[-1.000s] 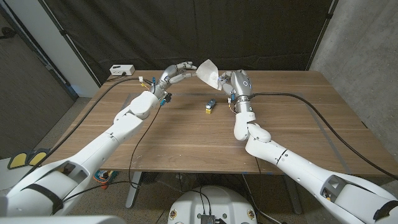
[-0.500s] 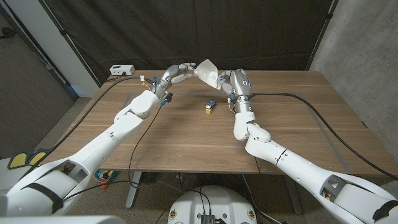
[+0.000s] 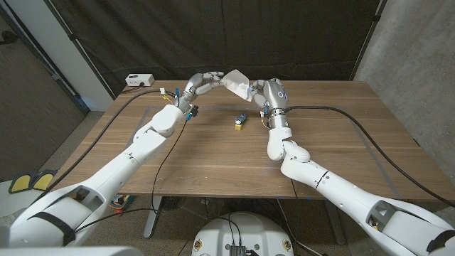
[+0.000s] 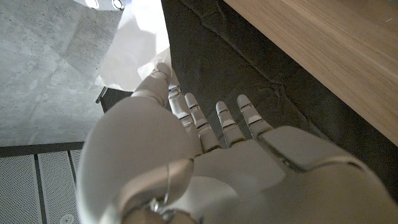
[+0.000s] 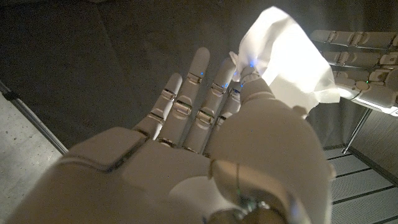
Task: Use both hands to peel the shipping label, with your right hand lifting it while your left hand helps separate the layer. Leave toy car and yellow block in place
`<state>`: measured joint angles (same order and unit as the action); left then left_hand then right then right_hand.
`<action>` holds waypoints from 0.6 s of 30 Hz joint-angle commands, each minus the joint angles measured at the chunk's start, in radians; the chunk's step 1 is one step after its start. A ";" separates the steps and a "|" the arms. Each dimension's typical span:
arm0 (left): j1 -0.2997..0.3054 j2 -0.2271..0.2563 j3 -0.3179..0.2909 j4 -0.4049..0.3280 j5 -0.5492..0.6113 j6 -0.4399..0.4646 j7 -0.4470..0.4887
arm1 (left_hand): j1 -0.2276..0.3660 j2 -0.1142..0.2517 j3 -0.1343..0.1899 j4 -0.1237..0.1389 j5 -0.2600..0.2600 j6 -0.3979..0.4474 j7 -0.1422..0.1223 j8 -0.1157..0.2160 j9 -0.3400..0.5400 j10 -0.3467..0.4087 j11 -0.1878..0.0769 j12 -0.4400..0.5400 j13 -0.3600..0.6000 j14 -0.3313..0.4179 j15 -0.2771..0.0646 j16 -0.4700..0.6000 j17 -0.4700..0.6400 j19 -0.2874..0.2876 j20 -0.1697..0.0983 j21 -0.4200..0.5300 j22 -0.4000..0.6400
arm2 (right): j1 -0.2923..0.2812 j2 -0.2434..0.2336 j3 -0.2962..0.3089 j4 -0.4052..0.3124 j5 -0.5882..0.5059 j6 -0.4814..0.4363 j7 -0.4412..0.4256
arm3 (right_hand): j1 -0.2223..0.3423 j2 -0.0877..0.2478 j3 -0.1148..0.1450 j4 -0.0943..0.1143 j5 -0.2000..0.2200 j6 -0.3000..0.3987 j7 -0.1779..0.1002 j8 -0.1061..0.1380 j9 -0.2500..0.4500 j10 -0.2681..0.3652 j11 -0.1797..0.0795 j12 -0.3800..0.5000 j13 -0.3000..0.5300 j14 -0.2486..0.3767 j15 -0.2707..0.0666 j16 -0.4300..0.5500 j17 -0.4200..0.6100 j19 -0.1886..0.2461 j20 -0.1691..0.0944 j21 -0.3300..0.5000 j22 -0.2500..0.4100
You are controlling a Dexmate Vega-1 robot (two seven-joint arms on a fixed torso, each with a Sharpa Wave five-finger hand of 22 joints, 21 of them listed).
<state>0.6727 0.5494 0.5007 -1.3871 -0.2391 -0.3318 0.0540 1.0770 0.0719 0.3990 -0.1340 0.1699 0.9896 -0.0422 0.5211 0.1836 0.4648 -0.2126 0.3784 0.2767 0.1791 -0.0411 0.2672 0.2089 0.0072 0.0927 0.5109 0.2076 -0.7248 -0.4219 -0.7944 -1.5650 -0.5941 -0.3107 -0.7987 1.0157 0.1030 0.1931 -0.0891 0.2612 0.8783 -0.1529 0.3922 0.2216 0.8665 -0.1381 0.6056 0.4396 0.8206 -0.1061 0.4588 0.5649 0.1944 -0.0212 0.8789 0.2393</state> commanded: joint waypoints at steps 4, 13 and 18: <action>0.012 -0.006 -0.011 -0.011 -0.024 0.013 0.009 | 0.006 0.016 0.012 -0.001 0.004 0.061 0.068 0.012 0.027 0.013 0.000 0.005 0.002 0.013 -0.066 -0.005 -0.001 0.005 -0.001 0.010 0.003 | -0.029 0.003 0.049 -0.080 0.111 -0.075 0.138 | -0.134 -0.035 -0.031 0.052 -0.008 -0.389 0.054 -0.196 -0.024 -0.267 0.054 -0.204 -0.089 -0.146 -0.093 -0.103 -0.062 -0.074 0.042 0.018 -0.022; 0.043 -0.022 -0.030 -0.041 -0.038 0.059 0.079 | 0.008 0.022 0.016 -0.001 0.005 0.075 0.084 0.022 0.042 0.012 0.000 0.005 0.003 0.009 -0.067 -0.013 -0.001 0.003 -0.011 0.012 0.003 | -0.059 0.052 0.092 -0.033 0.186 0.025 0.014 | -0.172 -0.035 -0.041 0.068 -0.012 -0.438 0.080 -0.203 -0.024 -0.318 0.078 -0.245 -0.103 -0.168 -0.081 -0.116 -0.076 -0.101 0.053 0.015 -0.027; 0.073 -0.049 -0.053 -0.069 -0.069 0.113 0.152 | 0.008 0.024 0.018 -0.001 0.007 0.077 0.086 0.025 0.048 0.014 0.001 0.006 0.003 0.009 -0.066 -0.016 -0.001 0.005 -0.014 0.014 0.002 | -0.073 0.083 0.105 -0.006 0.190 0.069 -0.087 | -0.169 -0.041 -0.048 0.054 -0.015 -0.375 0.079 -0.172 -0.017 -0.241 0.073 -0.223 -0.101 -0.133 -0.092 -0.077 -0.059 -0.092 0.052 0.023 -0.029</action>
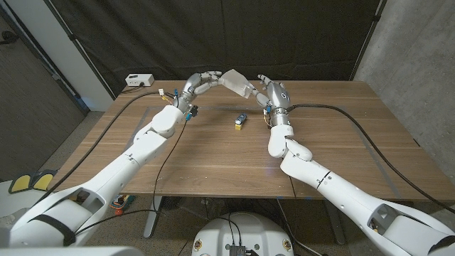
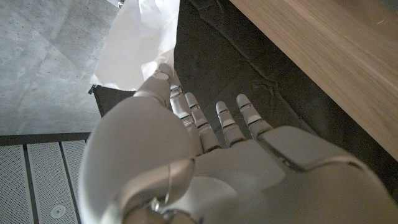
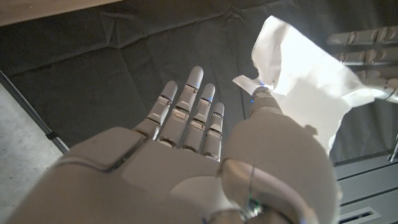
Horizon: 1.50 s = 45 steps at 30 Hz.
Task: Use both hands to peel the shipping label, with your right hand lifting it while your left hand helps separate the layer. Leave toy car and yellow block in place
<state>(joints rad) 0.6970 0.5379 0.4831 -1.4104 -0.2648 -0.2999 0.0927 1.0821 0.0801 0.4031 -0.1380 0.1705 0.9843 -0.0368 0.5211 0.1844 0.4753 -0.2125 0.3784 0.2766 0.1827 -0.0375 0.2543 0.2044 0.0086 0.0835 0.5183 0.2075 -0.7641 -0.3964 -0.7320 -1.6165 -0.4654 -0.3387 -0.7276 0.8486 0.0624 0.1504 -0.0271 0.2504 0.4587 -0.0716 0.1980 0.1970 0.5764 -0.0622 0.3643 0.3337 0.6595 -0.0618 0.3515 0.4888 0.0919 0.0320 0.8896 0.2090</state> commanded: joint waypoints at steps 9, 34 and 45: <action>0.077 -0.063 -0.051 -0.081 -0.049 0.135 0.215 | 0.003 0.015 0.017 0.002 0.009 0.097 0.080 0.036 0.057 0.010 0.002 0.009 0.003 0.006 -0.067 -0.008 0.004 0.010 -0.006 0.010 0.002 | -0.040 0.061 0.046 0.083 0.064 0.217 -0.243 | 0.003 -0.021 -0.029 -0.036 -0.007 0.139 -0.009 0.055 0.015 0.165 -0.020 0.060 0.018 0.098 -0.148 0.132 0.076 0.040 -0.002 0.036 0.003; 0.040 -0.023 -0.010 -0.161 -0.052 0.276 0.183 | 0.005 -0.009 0.017 -0.008 0.009 0.132 0.094 0.043 0.058 -0.034 0.004 -0.018 -0.008 -0.018 -0.046 -0.032 0.002 0.005 0.001 0.015 -0.001 | -0.100 -0.054 0.076 -0.127 0.101 0.235 0.028 | 0.019 -0.052 -0.099 -0.080 0.028 0.512 -0.044 0.137 0.017 0.440 -0.080 0.287 0.187 0.160 -0.148 0.414 0.290 0.053 -0.009 0.123 0.021; 0.030 -0.024 0.011 -0.172 -0.023 0.285 0.187 | 0.006 -0.015 0.016 -0.009 0.007 0.139 0.094 0.035 0.045 -0.030 0.002 -0.022 -0.013 -0.021 -0.048 -0.034 0.002 0.003 0.000 0.016 -0.001 | -0.106 -0.073 0.074 -0.266 0.074 0.009 0.160 | -0.012 -0.087 -0.135 -0.072 0.034 0.525 -0.035 0.122 0.009 0.439 -0.067 0.288 0.189 0.160 -0.145 0.436 0.284 0.048 -0.008 0.133 0.022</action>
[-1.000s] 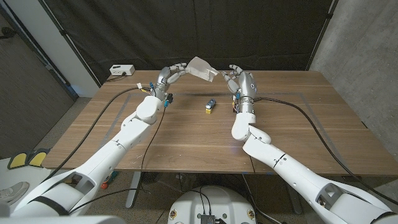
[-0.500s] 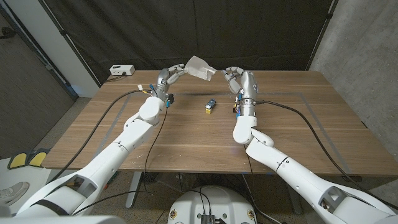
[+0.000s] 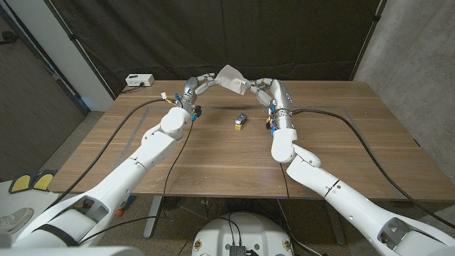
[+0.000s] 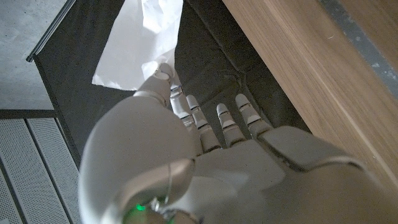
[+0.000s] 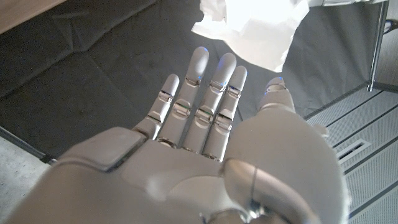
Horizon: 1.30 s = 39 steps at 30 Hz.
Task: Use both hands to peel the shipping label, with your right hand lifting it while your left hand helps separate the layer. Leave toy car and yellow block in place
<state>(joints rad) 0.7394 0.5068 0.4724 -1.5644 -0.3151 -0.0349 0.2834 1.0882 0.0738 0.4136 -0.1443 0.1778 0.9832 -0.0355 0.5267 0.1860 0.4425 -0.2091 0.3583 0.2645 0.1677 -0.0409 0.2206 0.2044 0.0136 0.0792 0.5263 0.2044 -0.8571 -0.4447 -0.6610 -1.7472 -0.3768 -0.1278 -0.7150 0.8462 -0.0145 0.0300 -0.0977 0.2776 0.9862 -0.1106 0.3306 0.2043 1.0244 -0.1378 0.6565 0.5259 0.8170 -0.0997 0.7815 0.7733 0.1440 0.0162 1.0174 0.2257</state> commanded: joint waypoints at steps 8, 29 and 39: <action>-0.011 0.009 0.029 -0.021 0.041 0.013 -0.008 | 0.001 -0.010 0.006 -0.002 0.000 0.142 0.095 0.022 0.036 0.001 0.000 -0.008 -0.005 -0.009 -0.048 -0.001 0.002 0.000 -0.001 0.010 0.002 | -0.020 -0.013 0.004 -0.209 0.022 -0.318 0.207 | 0.015 -0.007 -0.014 -0.012 0.018 -0.001 0.005 -0.026 -0.003 -0.006 0.012 -0.008 -0.011 0.000 -0.112 0.018 -0.007 -0.010 0.013 0.014 0.008; -0.021 0.020 0.064 -0.021 0.177 -0.024 0.036 | 0.011 -0.014 0.010 -0.006 0.000 0.153 0.104 0.005 0.019 0.007 -0.002 -0.013 -0.007 -0.013 -0.053 -0.003 0.002 0.003 -0.009 0.014 0.001 | 0.043 0.013 -0.062 -0.229 0.054 -0.434 0.262 | 0.026 -0.001 -0.023 -0.013 0.030 -0.001 0.026 -0.050 -0.006 -0.007 0.025 -0.005 -0.003 0.006 -0.110 0.043 -0.016 -0.025 0.027 0.029 0.016; -0.027 0.017 0.075 -0.012 0.233 -0.048 0.043 | 0.013 -0.017 0.010 -0.005 0.000 0.156 0.105 -0.003 0.013 0.009 -0.003 -0.015 -0.008 -0.013 -0.056 -0.003 0.002 0.004 -0.010 0.015 0.000 | 0.066 0.047 -0.068 -0.212 0.093 -0.444 0.246 | 0.043 0.008 -0.023 -0.017 0.039 0.016 0.039 -0.058 -0.005 0.012 0.030 0.004 -0.001 -0.012 -0.105 0.057 -0.014 -0.030 0.034 0.049 0.030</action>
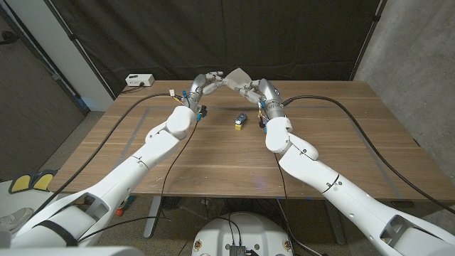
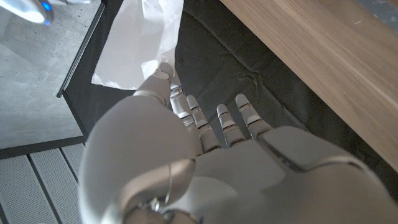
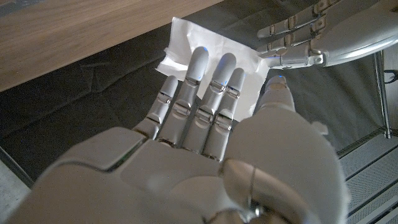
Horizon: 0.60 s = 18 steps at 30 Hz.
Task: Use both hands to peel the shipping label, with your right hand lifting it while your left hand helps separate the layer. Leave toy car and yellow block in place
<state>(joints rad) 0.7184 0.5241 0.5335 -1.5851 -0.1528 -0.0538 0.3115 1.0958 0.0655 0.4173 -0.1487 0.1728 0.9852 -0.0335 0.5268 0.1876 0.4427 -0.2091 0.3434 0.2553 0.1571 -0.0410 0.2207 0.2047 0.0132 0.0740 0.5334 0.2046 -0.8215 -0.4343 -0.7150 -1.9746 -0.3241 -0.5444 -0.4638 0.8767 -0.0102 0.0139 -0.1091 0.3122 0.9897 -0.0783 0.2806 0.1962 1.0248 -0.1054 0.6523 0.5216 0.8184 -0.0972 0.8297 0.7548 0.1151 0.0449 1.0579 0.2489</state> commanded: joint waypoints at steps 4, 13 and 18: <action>-0.007 -0.003 0.012 0.015 0.073 -0.040 0.009 | 0.006 -0.010 0.006 0.000 0.005 0.158 0.102 -0.005 0.010 0.008 -0.003 -0.002 0.001 -0.004 -0.058 -0.004 0.002 0.004 -0.006 0.008 0.000 | 0.041 0.041 -0.022 0.026 0.046 -0.025 -0.013 | 0.014 0.006 -0.009 -0.005 0.007 0.026 0.012 -0.007 0.004 0.026 0.003 0.015 0.004 -0.005 -0.107 0.018 0.002 0.003 0.009 0.018 0.012; -0.016 -0.008 0.017 0.036 0.077 -0.075 -0.020 | 0.006 -0.013 0.005 0.000 0.005 0.164 0.098 -0.010 0.007 0.008 -0.002 -0.004 0.000 -0.009 -0.061 -0.006 0.002 0.005 -0.009 0.010 -0.001 | 0.067 0.058 -0.037 0.049 0.057 -0.041 -0.023 | 0.003 0.004 -0.021 0.002 0.008 0.030 0.024 -0.018 0.004 0.023 0.010 0.019 0.009 -0.002 -0.107 0.034 -0.001 0.006 0.012 0.038 0.022; -0.020 -0.010 0.021 0.043 0.080 -0.081 -0.032 | 0.006 -0.016 0.004 0.000 0.005 0.166 0.096 -0.013 0.006 0.008 -0.002 -0.005 0.000 -0.010 -0.062 -0.006 0.001 0.006 -0.013 0.010 -0.001 | 0.074 0.065 -0.043 0.055 0.059 -0.043 -0.035 | -0.013 0.006 -0.031 0.012 0.009 0.009 0.030 -0.036 0.004 -0.001 0.027 0.006 0.002 -0.007 -0.103 0.043 -0.003 -0.001 0.016 0.049 0.030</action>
<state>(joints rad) 0.7067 0.5190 0.5478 -1.5585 -0.0856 -0.1100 0.3044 1.1007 0.0577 0.4163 -0.1495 0.1705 0.9869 -0.0320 0.5183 0.1930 0.4428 -0.2091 0.3434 0.2555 0.1517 -0.0356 0.2207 0.2048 0.0155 0.0653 0.5334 0.2047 -0.7712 -0.3874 -0.7427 -1.9377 -0.2785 -0.5763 -0.4834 0.8783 -0.0043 -0.0097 -0.0964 0.3124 1.0088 -0.0511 0.2523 0.1979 1.0331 -0.0857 0.6648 0.5252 0.8096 -0.0962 0.8629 0.7501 0.1171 0.0574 1.0985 0.2721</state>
